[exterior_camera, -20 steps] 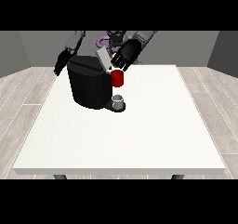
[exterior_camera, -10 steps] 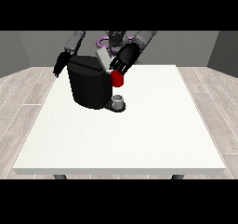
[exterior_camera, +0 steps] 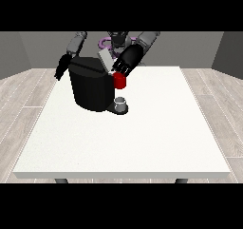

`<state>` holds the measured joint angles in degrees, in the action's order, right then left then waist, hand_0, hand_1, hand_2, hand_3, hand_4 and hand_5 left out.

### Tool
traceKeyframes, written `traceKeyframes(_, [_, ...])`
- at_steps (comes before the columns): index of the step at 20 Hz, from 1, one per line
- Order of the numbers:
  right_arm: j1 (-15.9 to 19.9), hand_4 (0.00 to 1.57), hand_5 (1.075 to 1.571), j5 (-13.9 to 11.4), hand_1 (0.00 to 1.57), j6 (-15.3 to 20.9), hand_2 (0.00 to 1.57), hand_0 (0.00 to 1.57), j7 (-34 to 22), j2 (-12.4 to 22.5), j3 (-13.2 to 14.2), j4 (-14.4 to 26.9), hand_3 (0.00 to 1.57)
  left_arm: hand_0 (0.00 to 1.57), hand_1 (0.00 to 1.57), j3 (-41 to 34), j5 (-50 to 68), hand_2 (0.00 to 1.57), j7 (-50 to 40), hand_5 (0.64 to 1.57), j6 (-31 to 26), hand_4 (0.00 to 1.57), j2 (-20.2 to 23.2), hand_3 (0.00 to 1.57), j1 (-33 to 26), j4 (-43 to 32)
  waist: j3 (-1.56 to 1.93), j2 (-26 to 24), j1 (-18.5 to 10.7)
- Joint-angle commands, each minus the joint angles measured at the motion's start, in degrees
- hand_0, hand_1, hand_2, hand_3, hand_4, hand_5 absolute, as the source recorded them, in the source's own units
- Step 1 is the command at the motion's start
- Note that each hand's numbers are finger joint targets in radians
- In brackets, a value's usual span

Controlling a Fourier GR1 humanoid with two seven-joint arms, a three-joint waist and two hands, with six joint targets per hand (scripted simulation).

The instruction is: Insert the coffee pod into the coffee machine and close the lid

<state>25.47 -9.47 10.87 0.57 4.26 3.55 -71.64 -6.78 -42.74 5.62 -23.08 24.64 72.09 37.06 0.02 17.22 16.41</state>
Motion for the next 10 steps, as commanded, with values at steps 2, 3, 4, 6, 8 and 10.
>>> traceKeyframes(2, [-0.7, 0.00, 1.571, 0.5, 0.00, -1.0, 0.00, 0.00, 0.8, 0.7, 0.1, -1.0, 0.00, 1.20, 1.20, -0.4, -0.8, 1.22, 2.4, 1.571, 1.1, 0.36, 2.7, 1.17, 0.4, -0.2, -0.01, 0.5, 1.2])
traceKeyframes(3, [-0.8, 0.00, 1.571, 0.7, 0.00, -0.9, 0.00, 0.00, 0.5, 0.2, 0.1, -0.4, 0.00, 1.20, 1.20, -0.8, -0.1, 1.22, 0.6, 1.571, -0.1, 0.36, 1.5, 1.18, 0.5, -0.9, 0.00, -0.6, 0.6])
traceKeyframes(4, [3.7, 0.00, 1.571, 2.2, 0.00, -0.9, 0.00, 0.00, -2.4, 1.8, 3.0, 1.2, 0.00, 1.19, 1.19, -0.2, -0.6, 1.21, 1.8, 1.571, -0.3, 0.36, 2.1, 1.17, 2.5, 0.2, 0.00, 1.8, -0.5])
traceKeyframes(6, [2.6, 0.00, 1.571, 0.3, 0.00, -0.4, 0.00, 0.00, -1.7, 0.7, 0.3, -0.7, 0.00, 1.24, 1.24, 0.6, -2.0, 1.26, -0.2, 1.571, 5.1, 0.29, -1.5, 1.20, 0.4, 0.1, -0.01, 0.2, 0.9])
traceKeyframes(8, [0.3, 0.00, 1.571, -2.0, 0.00, 2.5, 0.00, 0.00, -0.7, -2.7, -2.5, -2.1, 0.00, 1.23, 1.23, 1.9, -4.0, 1.24, 2.5, 1.571, 4.6, 0.00, 2.0, 1.16, 0.1, -0.7, -0.01, 1.4, 1.2])
traceKeyframes(10, [-1.1, 0.00, 1.571, 0.5, 0.00, -2.4, 0.00, 0.00, -2.0, 1.1, -1.0, -3.2, 0.00, 1.22, 1.22, 2.6, -5.1, 1.23, 3.5, 1.571, 5.6, 0.00, 2.5, 1.10, -2.6, -1.0, -0.02, -0.4, 2.6])
